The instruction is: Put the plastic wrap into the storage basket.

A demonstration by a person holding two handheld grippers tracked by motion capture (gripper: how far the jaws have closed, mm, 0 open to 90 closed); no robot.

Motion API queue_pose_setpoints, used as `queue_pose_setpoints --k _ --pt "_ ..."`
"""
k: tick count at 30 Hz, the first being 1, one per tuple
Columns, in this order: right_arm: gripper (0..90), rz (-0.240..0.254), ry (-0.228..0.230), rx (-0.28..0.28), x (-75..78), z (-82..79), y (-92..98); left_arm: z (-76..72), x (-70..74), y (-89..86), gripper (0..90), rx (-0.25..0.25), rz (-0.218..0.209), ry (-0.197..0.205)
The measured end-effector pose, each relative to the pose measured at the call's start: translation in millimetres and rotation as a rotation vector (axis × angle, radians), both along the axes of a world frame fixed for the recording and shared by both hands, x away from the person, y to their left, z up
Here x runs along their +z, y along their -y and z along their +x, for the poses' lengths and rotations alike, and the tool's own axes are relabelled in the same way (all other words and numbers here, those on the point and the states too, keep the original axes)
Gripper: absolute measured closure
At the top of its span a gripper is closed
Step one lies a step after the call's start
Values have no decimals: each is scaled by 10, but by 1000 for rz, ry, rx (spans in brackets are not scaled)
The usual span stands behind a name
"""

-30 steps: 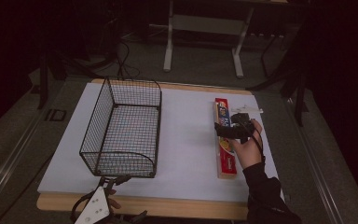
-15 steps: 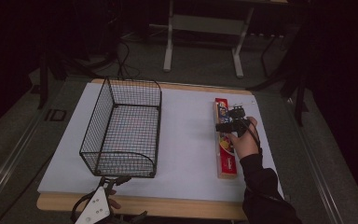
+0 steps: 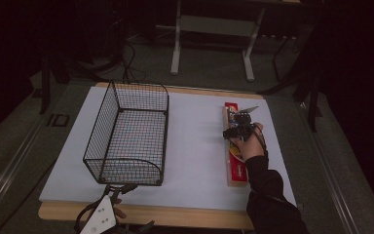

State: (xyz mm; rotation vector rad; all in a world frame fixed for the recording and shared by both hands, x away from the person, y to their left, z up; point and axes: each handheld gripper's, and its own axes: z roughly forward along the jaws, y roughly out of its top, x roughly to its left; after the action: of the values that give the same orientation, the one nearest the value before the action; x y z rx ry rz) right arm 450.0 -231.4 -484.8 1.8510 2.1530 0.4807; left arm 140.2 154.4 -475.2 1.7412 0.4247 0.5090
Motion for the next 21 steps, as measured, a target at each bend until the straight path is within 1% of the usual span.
queue_pose_setpoints --k 2,4,6,7,8,10,11,13,16,18,19,21 --pt "196 -2 -35 -13 -14 32 -13 -2 1 1 1 -3 -2 0" --pt "201 -7 -54 -19 -23 59 -28 -2 2 0 0 -3 -2 0" --pt "207 -3 -60 -22 -26 69 -35 -1 2 -4 0 -3 -3 -1" --pt "215 -5 -78 -24 -36 85 -47 -1 2 -6 0 -2 -3 -1" --pt "221 -7 -84 -28 -44 96 -48 0 3 -7 0 -2 -4 -1" --pt "233 -13 -117 -34 -84 122 -51 -1 3 -6 0 -2 -4 -1" --pt "237 -11 -123 -37 -98 129 -47 -3 4 -6 0 -3 -3 0" --pt "246 -27 -124 -47 -127 142 -53 -5 3 -5 0 -3 0 1" --pt "287 -16 -117 -61 -135 147 -43 -4 5 -7 1 -5 -7 0" --pt "337 3 -126 -65 -134 151 -54 -5 5 -7 0 -5 -7 1" --pt "347 -1 -126 -66 -131 152 -62 -5 4 -6 0 -4 -4 1" --pt "350 -30 -145 -58 -136 165 -93 -5 3 -3 0 -4 -1 1"
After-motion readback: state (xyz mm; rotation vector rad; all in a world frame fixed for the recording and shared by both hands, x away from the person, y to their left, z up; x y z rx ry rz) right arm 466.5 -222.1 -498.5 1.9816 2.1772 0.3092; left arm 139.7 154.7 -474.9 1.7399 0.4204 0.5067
